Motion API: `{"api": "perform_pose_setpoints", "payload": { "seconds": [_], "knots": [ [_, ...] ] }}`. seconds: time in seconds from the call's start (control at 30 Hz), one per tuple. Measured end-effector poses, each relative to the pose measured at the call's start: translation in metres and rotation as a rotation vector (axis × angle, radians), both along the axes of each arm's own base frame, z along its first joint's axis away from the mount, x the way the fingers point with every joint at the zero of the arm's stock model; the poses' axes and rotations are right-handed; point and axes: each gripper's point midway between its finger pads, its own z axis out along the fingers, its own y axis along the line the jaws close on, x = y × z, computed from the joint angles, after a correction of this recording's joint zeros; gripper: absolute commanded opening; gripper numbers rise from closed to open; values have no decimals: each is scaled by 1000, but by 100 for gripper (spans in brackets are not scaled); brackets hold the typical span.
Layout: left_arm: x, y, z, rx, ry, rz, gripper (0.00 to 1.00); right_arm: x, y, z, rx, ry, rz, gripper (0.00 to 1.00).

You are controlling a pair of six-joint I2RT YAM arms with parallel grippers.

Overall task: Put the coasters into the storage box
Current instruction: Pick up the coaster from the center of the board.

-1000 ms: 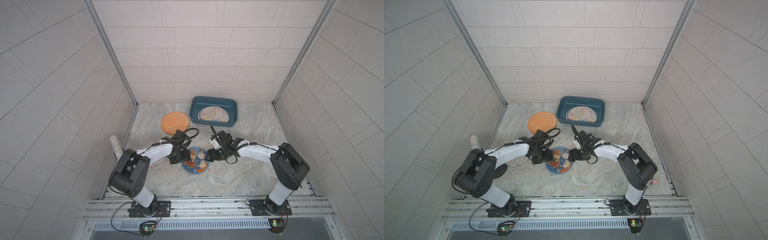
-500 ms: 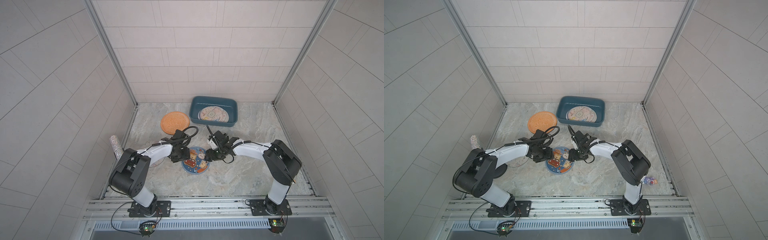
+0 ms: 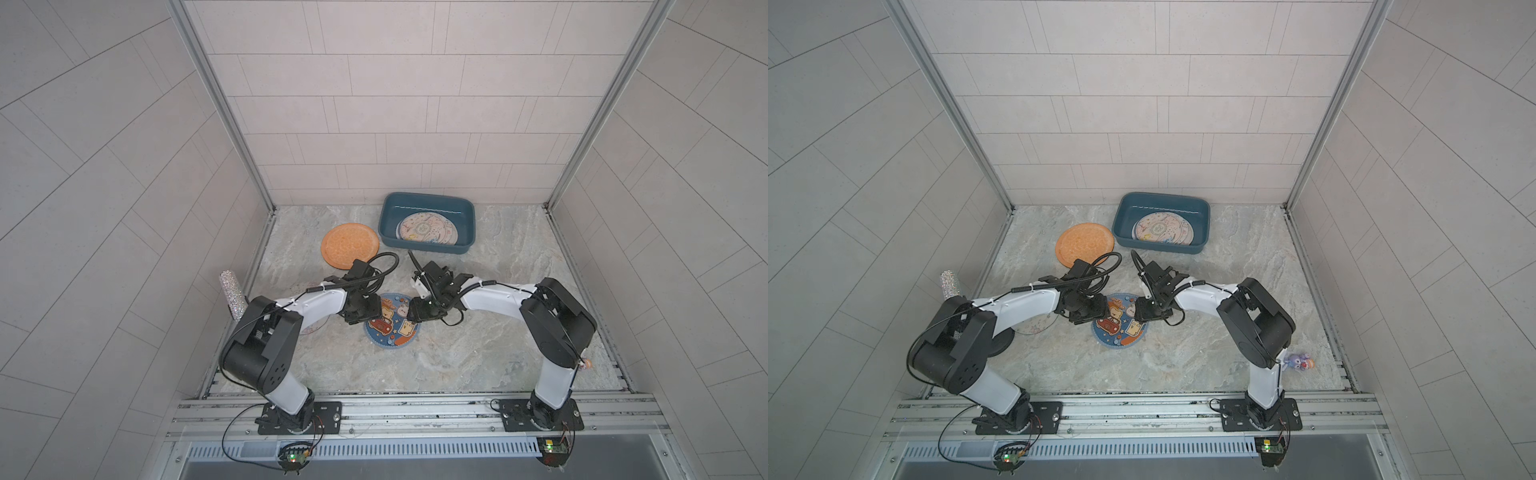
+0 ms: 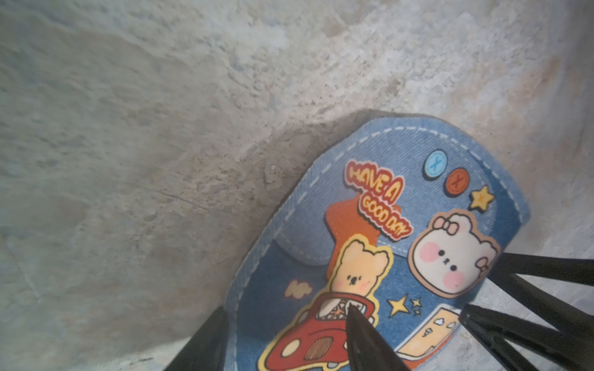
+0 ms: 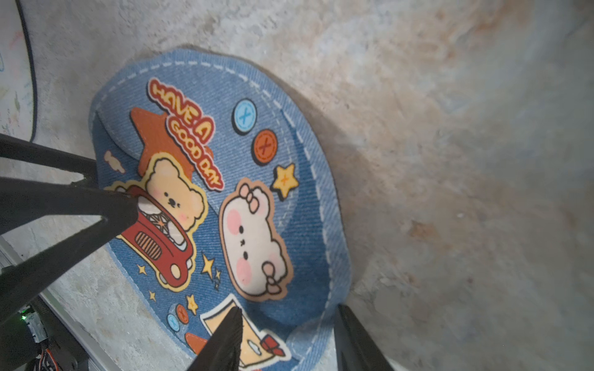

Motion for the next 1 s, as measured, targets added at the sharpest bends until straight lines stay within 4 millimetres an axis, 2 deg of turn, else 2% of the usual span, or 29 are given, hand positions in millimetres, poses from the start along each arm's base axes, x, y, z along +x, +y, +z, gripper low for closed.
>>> {"api": "perform_pose_setpoints", "payload": {
  "seconds": [0.33,0.6,0.87,1.0],
  "knots": [
    [-2,0,-2,-1,7,5,42,1,1,-1,1,0,1,47],
    [-3,0,-3,-3,15,6,30,1,2,-2,4,2,-2,40],
    [-6,-3,-4,-13,27,1,4,1,4,-1,15,2,-1,46],
    [-7,-3,-2,-11,35,6,0,1,5,0,27,2,0,52]
  ]
}}
